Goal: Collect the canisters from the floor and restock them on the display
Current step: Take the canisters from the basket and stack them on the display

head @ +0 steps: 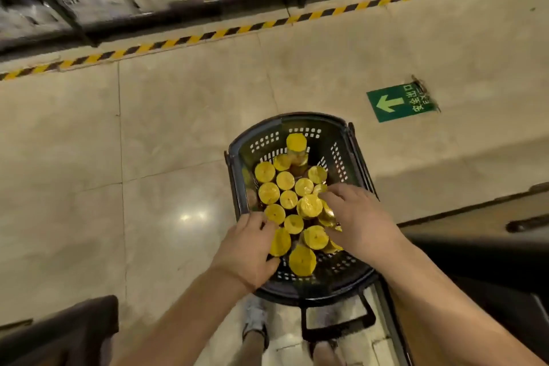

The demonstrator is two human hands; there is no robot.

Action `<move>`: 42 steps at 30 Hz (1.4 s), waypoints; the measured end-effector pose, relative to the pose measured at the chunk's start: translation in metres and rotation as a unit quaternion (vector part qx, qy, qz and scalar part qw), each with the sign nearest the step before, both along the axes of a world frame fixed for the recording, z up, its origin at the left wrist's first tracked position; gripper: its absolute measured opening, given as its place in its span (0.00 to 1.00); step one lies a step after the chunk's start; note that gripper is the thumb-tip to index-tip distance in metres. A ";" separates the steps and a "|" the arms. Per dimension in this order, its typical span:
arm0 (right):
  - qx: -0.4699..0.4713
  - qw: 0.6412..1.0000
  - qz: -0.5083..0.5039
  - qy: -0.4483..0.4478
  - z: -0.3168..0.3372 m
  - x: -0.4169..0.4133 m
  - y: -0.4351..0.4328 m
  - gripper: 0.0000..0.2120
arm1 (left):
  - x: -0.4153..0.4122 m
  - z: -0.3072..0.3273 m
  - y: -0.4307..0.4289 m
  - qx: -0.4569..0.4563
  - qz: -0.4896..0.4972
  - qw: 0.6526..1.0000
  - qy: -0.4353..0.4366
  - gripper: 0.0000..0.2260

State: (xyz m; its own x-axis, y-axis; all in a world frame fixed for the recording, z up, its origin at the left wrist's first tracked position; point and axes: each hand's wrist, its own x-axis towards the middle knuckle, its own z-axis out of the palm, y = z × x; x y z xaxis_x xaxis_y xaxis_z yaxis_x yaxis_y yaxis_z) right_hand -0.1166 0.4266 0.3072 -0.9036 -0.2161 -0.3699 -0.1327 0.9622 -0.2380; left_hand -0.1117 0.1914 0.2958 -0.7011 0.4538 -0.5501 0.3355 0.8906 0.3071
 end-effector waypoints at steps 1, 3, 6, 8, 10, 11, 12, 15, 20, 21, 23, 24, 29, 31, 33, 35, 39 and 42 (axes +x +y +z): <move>-0.001 1.000 0.008 -0.006 -0.022 -0.002 0.002 0.31 | 0.001 -0.025 0.003 -0.012 0.000 1.000 -0.010 0.31; -0.013 1.000 0.009 -0.015 -0.064 -0.003 0.003 0.32 | 0.006 -0.072 0.010 -0.037 -0.002 0.999 -0.016 0.32; -0.026 0.999 0.009 -0.027 -0.121 0.000 0.002 0.32 | 0.010 -0.130 0.018 -0.078 -0.005 0.997 -0.028 0.34; -0.036 0.999 0.004 -0.026 -0.153 0.005 0.002 0.32 | 0.011 -0.160 0.021 -0.083 -0.018 0.996 -0.002 0.35; -0.042 0.999 -0.002 -0.022 -0.178 0.009 0.003 0.32 | 0.013 -0.186 0.024 -0.081 -0.026 0.996 0.014 0.37; -0.044 0.999 -0.004 -0.019 -0.188 0.012 0.004 0.33 | 0.014 -0.198 0.026 -0.090 -0.030 0.995 0.012 0.38; -0.046 0.999 -0.007 -0.018 -0.197 0.014 0.004 0.33 | 0.015 -0.209 0.028 -0.103 -0.033 0.994 0.005 0.39; -0.054 0.998 -0.016 -0.024 -0.216 0.022 0.007 0.34 | 0.016 -0.236 0.034 -0.137 -0.051 0.989 -0.008 0.42; -0.063 0.997 -0.036 -0.012 -0.232 0.029 0.016 0.35 | 0.014 -0.257 0.040 -0.146 -0.040 0.988 -0.014 0.42; -0.064 0.997 -0.041 -0.009 -0.231 0.028 0.018 0.35 | 0.013 -0.258 0.040 -0.138 -0.032 0.990 -0.016 0.41; -0.065 0.997 -0.050 -0.005 -0.229 0.025 0.022 0.36 | 0.012 -0.255 0.038 -0.113 -0.010 0.993 -0.022 0.40; -0.065 0.996 -0.054 -0.004 -0.227 0.023 0.023 0.36 | 0.011 -0.252 0.038 -0.096 0.003 0.995 -0.024 0.40; -0.057 0.995 -0.076 0.001 -0.227 0.003 0.027 0.39 | 0.011 -0.226 0.026 0.044 0.096 0.994 0.025 0.42; -0.058 0.995 -0.078 -0.001 -0.233 -0.007 0.025 0.41 | 0.010 -0.214 0.019 0.103 0.144 0.983 0.043 0.43; -0.055 0.996 -0.067 -0.015 -0.243 -0.018 0.021 0.43 | 0.008 -0.205 0.012 0.153 0.177 0.970 0.060 0.43; -0.036 0.998 -0.043 -0.032 -0.257 -0.027 0.017 0.44 | 0.001 -0.197 0.007 0.190 0.212 0.957 0.055 0.42; 0.029 0.997 0.004 -0.072 -0.278 -0.039 0.010 0.46 | -0.013 -0.187 -0.002 0.219 0.278 0.935 0.015 0.43; 0.044 0.996 0.010 -0.080 -0.286 -0.047 0.011 0.43 | -0.018 -0.183 -0.007 0.236 0.313 0.920 0.021 0.42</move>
